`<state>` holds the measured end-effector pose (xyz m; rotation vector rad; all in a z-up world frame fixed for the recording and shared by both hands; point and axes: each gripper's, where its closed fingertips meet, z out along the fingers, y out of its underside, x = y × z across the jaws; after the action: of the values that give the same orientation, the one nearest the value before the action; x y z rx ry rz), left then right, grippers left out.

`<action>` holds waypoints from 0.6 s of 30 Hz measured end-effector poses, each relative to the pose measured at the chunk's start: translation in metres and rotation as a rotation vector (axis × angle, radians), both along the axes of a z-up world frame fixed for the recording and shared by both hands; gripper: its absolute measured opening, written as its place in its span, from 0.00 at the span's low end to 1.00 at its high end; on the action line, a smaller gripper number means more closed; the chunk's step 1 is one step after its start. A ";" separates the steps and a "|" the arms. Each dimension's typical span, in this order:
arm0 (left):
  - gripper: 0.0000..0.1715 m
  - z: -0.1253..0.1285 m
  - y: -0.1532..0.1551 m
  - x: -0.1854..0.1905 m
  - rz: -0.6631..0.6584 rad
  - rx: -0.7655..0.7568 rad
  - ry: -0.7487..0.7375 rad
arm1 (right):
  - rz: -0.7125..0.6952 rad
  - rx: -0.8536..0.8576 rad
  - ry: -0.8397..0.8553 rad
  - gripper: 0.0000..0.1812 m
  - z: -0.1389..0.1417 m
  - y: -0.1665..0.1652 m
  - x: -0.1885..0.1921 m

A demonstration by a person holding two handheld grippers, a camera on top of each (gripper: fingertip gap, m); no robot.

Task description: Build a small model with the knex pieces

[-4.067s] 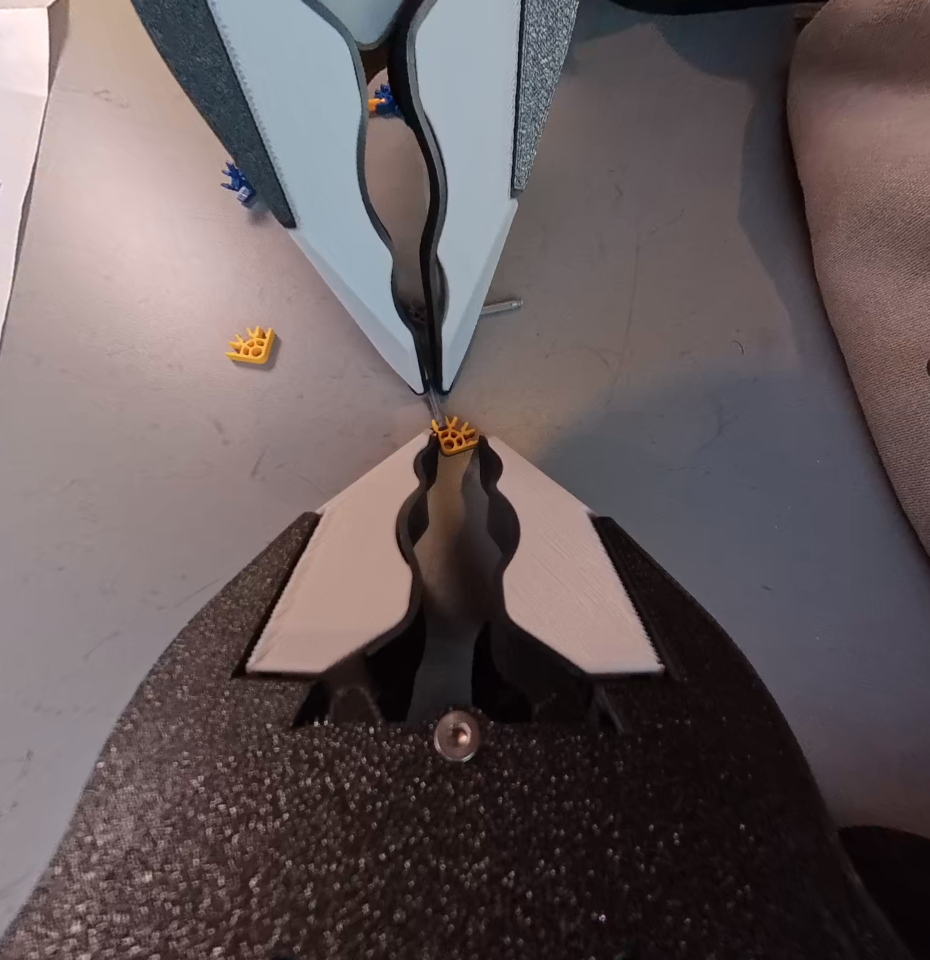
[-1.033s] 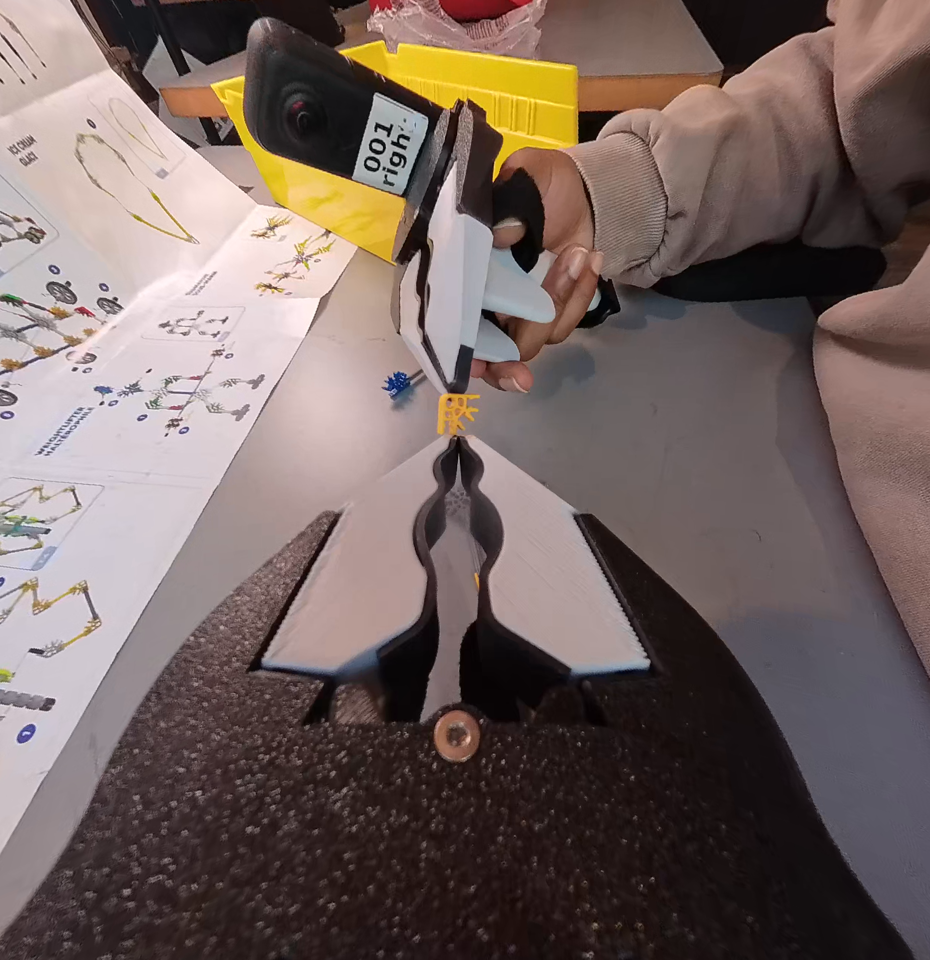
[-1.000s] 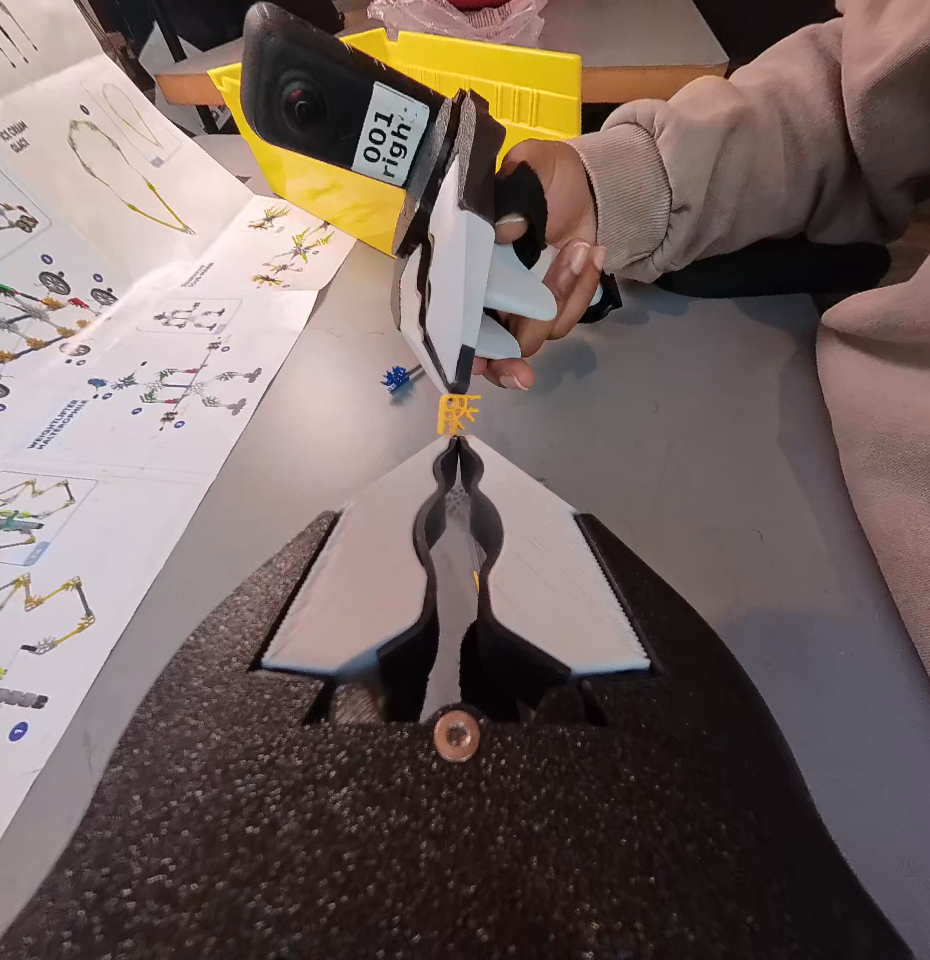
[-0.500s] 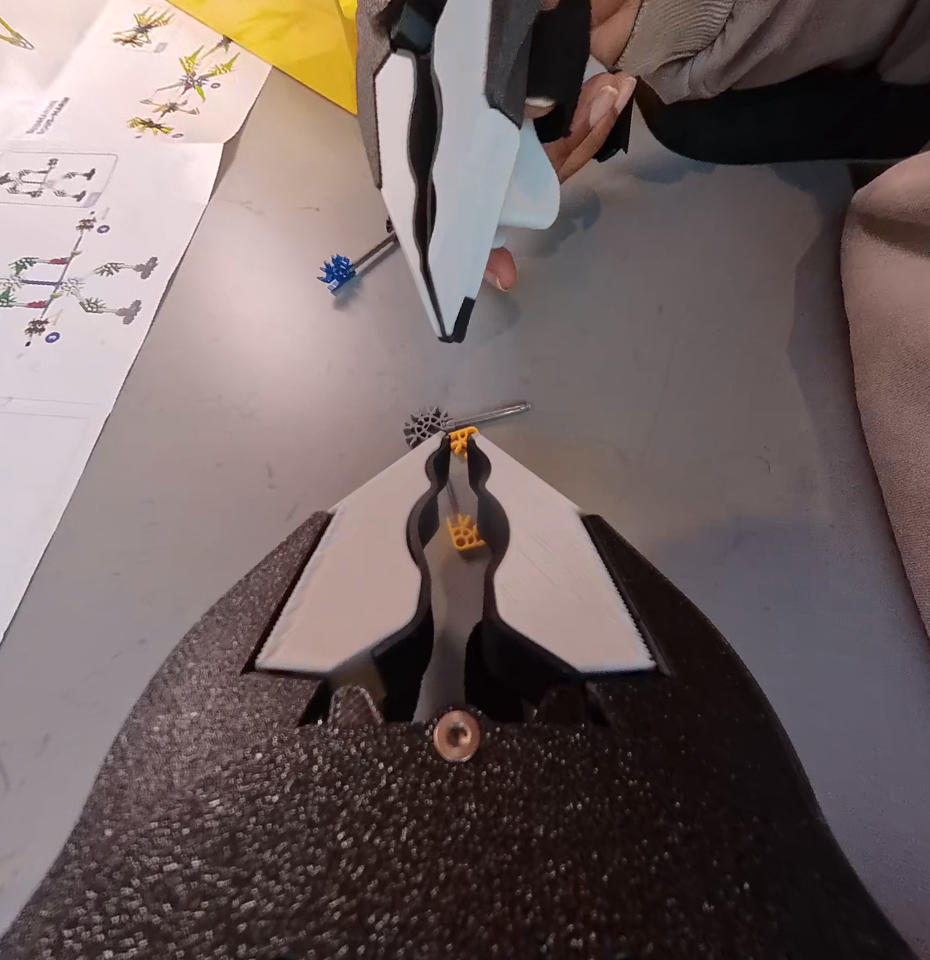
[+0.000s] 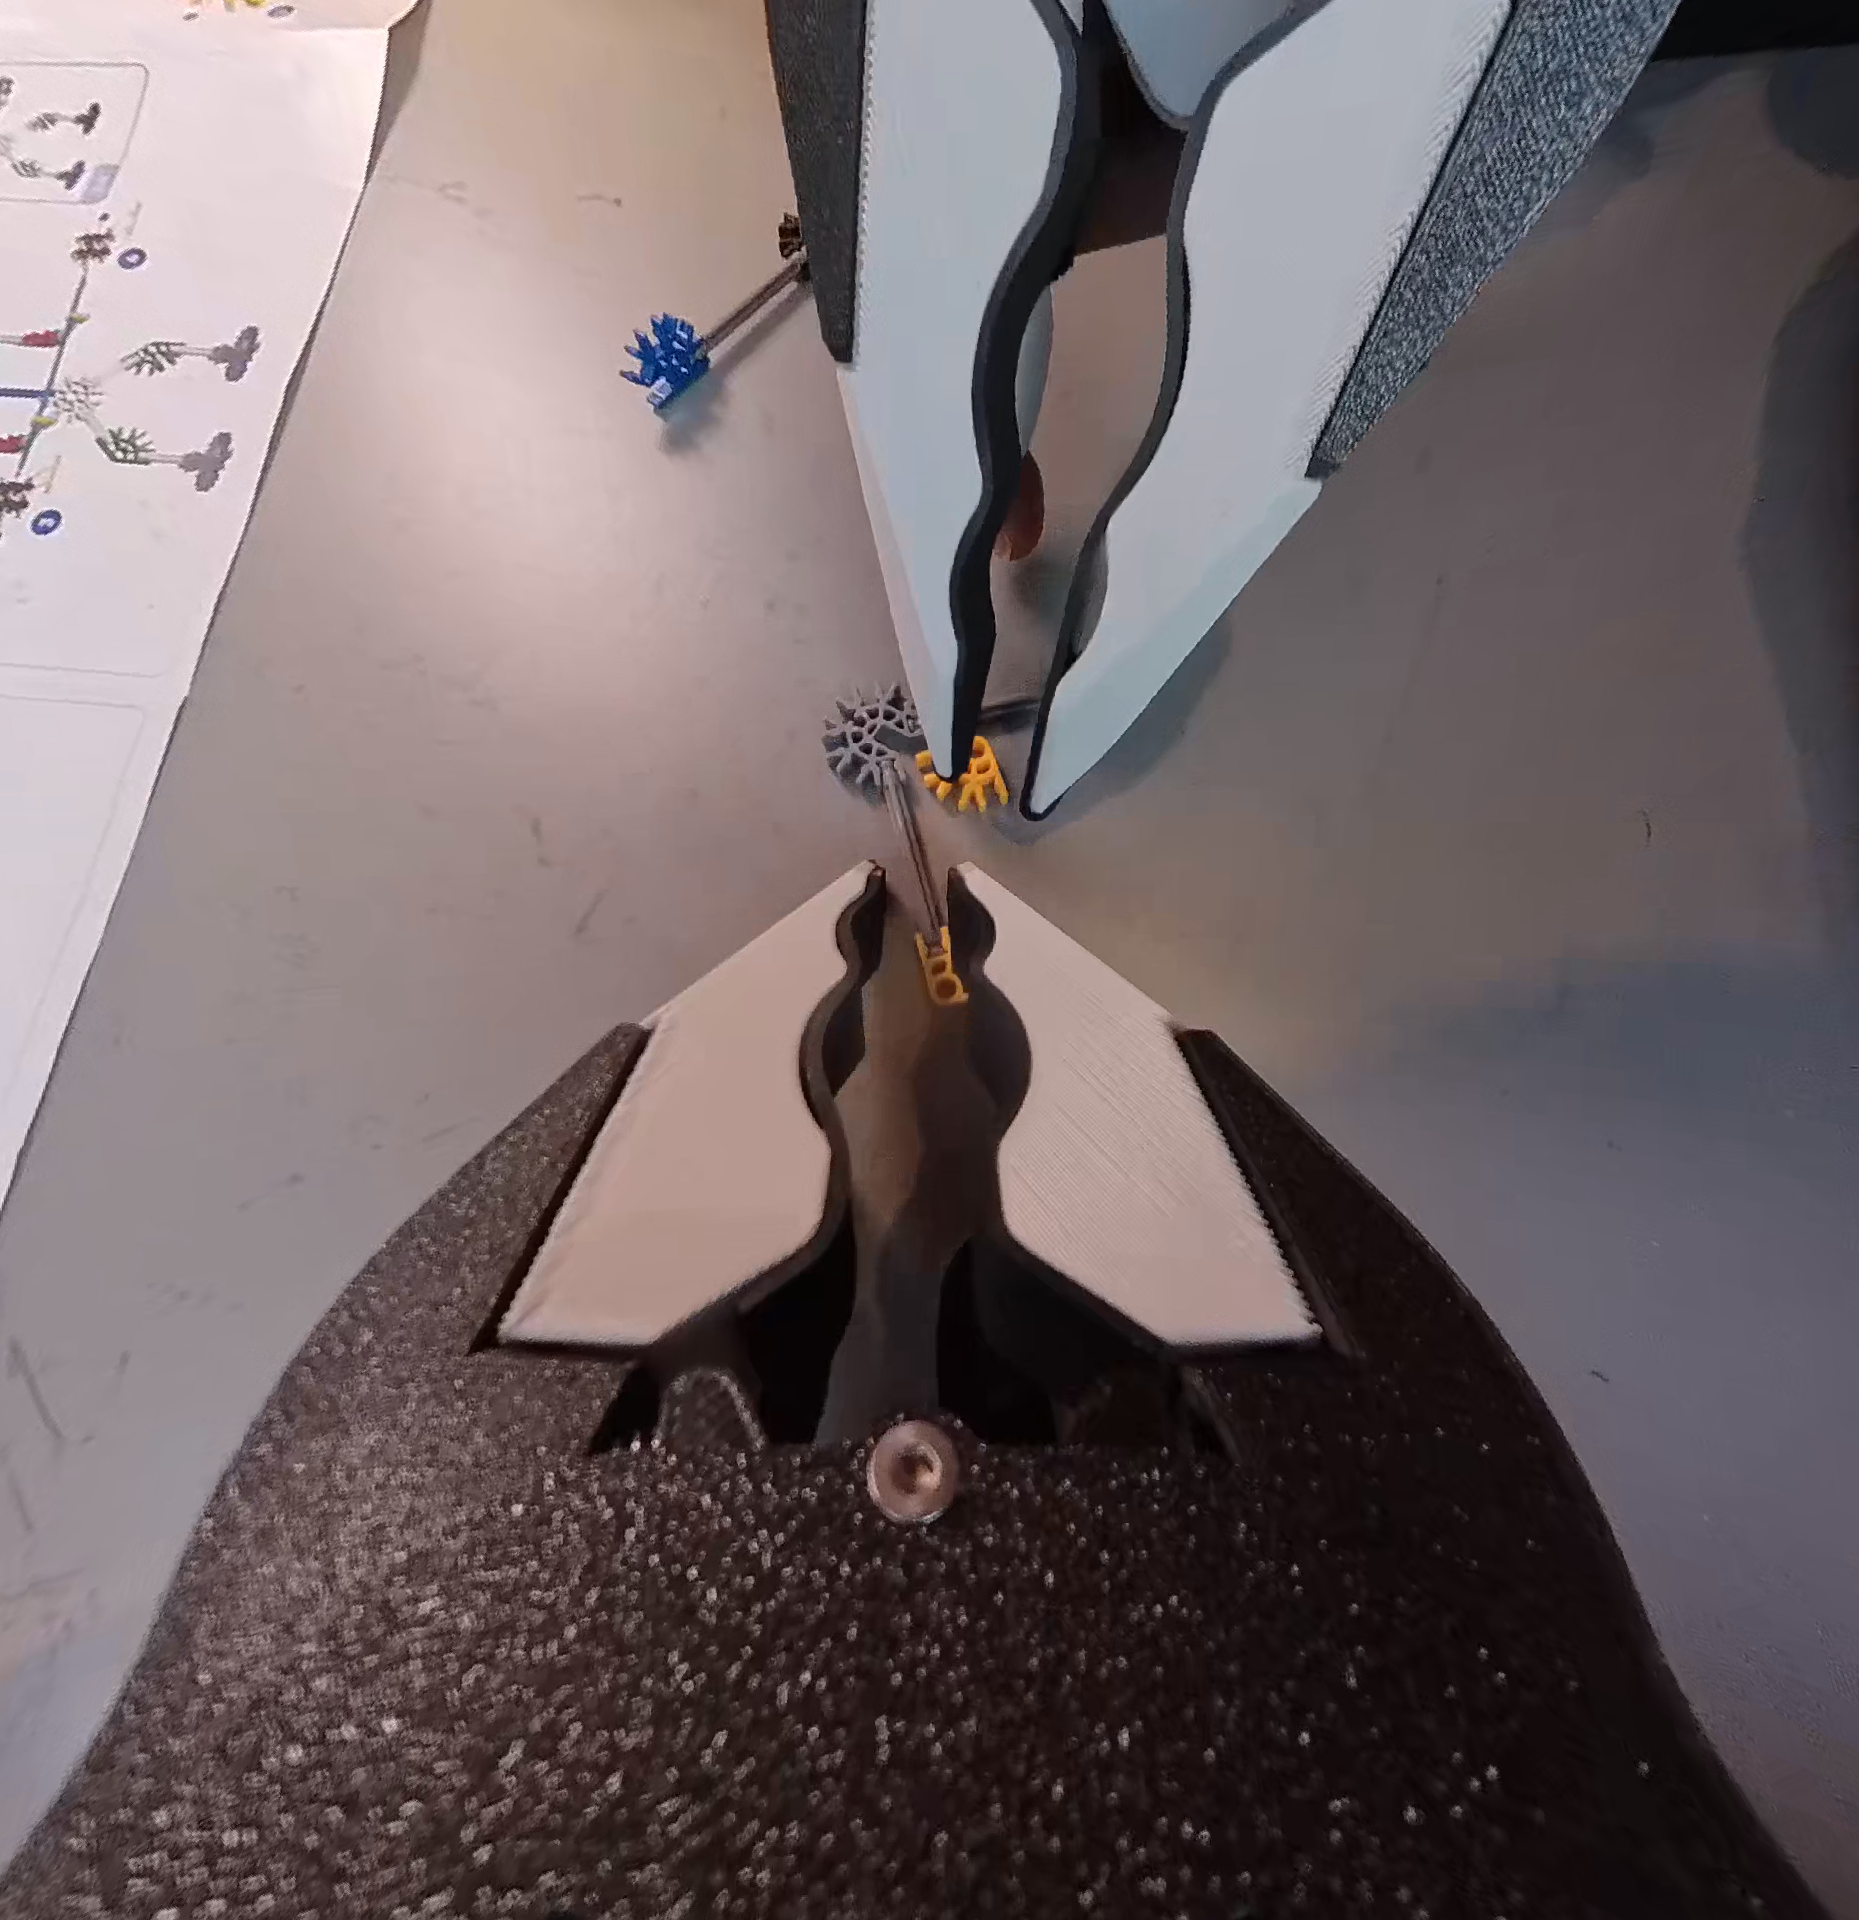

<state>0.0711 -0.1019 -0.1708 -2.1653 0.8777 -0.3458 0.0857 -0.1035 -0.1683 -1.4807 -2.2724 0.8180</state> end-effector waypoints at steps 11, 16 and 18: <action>0.06 -0.001 -0.001 0.000 0.026 -0.025 0.005 | 0.332 0.153 -0.019 0.01 -0.001 -0.011 0.051; 0.06 -0.001 -0.002 -0.001 0.036 -0.036 -0.001 | 0.229 0.164 -0.033 0.08 0.002 0.008 0.065; 0.06 -0.001 -0.002 -0.001 0.038 -0.039 -0.001 | 0.165 0.133 -0.019 0.10 0.005 0.012 0.066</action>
<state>0.0700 -0.1039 -0.1718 -2.2144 0.8341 -0.3479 0.1521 -0.0917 -0.1629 -1.2620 -2.4362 0.6833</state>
